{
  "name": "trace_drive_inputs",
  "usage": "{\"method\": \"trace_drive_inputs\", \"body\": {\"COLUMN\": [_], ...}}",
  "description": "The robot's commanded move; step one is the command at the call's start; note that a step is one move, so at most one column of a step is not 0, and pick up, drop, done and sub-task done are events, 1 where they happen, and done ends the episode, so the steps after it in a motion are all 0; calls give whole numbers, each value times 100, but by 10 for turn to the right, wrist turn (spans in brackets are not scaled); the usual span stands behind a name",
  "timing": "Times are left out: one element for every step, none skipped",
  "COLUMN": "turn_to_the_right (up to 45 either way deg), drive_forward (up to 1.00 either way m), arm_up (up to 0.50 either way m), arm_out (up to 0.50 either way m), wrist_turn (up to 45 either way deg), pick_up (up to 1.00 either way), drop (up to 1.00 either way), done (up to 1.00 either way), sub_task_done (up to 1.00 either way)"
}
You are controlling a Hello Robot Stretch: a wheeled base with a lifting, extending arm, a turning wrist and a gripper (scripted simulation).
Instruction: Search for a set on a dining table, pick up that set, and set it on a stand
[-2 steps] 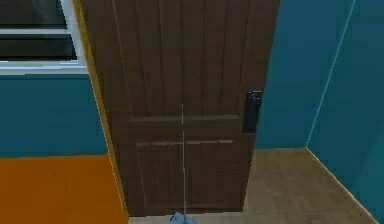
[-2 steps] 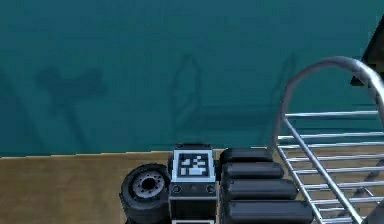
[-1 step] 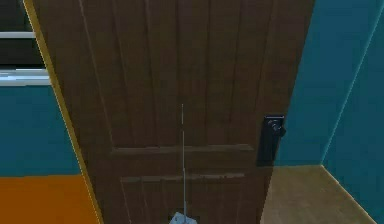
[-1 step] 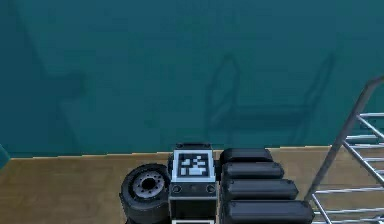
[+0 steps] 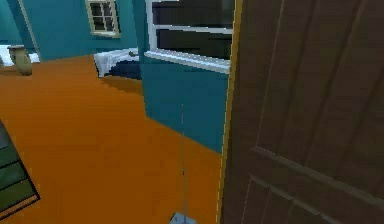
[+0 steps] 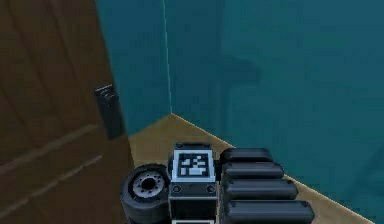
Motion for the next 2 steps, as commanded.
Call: {"method": "trace_drive_inputs", "body": {"turn_to_the_right": [-30, 0], "drive_forward": [0, 35], "arm_up": [0, 0], "arm_out": [0, 0], "wrist_turn": [0, 0], "pick_up": [0, 0], "drop": [0, 0], "done": [0, 0], "sub_task_done": [0, 0]}}
